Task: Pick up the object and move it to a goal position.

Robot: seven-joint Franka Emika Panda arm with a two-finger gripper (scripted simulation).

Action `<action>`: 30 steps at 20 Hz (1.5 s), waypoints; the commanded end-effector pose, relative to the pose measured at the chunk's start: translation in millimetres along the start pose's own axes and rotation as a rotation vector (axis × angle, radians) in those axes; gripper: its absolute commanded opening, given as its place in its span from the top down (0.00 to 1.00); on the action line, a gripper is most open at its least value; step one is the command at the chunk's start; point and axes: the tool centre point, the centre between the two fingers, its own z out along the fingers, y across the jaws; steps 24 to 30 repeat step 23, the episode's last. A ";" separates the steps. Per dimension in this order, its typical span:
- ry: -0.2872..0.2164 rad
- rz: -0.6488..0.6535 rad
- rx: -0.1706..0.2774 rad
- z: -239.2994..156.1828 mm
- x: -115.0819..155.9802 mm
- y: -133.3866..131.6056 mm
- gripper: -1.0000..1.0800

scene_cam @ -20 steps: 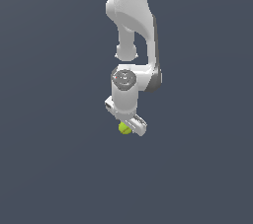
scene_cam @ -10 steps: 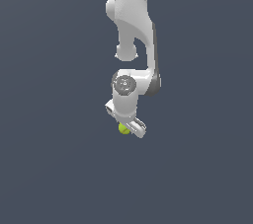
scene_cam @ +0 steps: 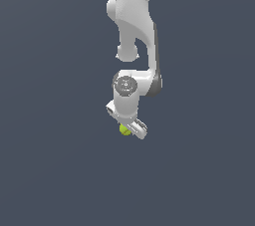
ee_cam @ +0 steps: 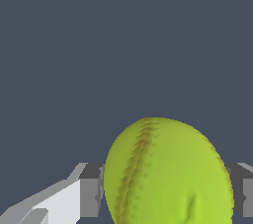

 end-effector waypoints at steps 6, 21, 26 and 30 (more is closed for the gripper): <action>0.000 0.000 0.001 -7.6 -6.7 5.6 1.00; 0.000 0.000 0.001 -40.5 -35.5 29.6 1.00; 0.000 0.000 0.001 -41.1 -36.0 30.1 1.00; 0.000 0.000 0.001 -41.1 -36.0 30.1 1.00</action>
